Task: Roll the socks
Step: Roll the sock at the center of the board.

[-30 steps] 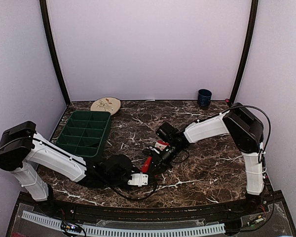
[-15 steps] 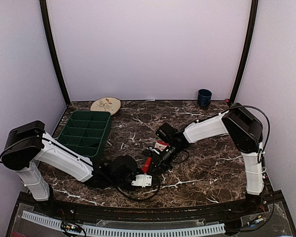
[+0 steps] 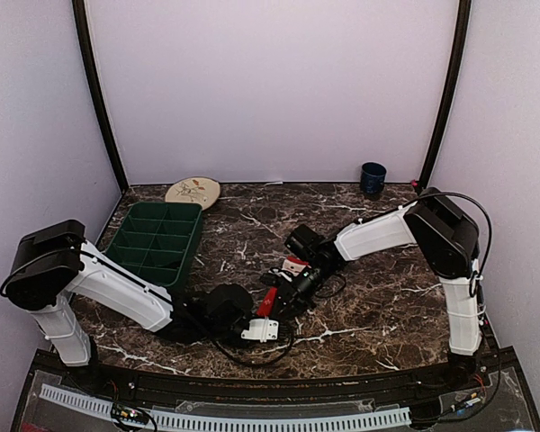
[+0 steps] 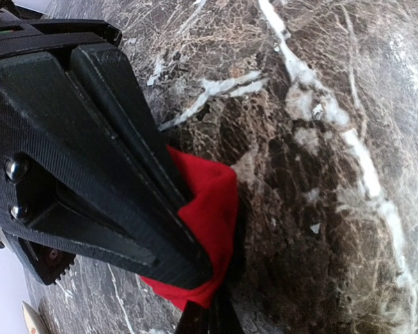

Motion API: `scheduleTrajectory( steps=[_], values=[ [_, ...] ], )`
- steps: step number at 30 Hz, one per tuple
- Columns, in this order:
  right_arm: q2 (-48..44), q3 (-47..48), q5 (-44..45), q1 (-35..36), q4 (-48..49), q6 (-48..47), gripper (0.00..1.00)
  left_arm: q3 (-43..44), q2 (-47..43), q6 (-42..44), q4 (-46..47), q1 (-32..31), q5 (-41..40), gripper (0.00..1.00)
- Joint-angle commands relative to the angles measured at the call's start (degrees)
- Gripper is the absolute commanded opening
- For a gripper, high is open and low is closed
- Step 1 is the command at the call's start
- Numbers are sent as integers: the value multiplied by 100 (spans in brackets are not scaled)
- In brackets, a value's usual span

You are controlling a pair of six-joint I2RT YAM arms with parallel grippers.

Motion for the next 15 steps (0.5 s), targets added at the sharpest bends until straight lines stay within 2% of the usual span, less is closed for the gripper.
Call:
scheduleTrajectory(
  steps=[1, 10, 15],
  values=[
    [69, 152, -74, -34, -134, -124, 4, 175, 63, -41, -254, -10, -19, 0],
    [4, 104, 136, -80, -264, -239, 5, 516, 52, -312, -1108, 13, 345, 0],
    [-37, 87, 378, -90, -343, -352, 14, 869, 120, -561, -1870, 114, 858, 0]
  ],
)
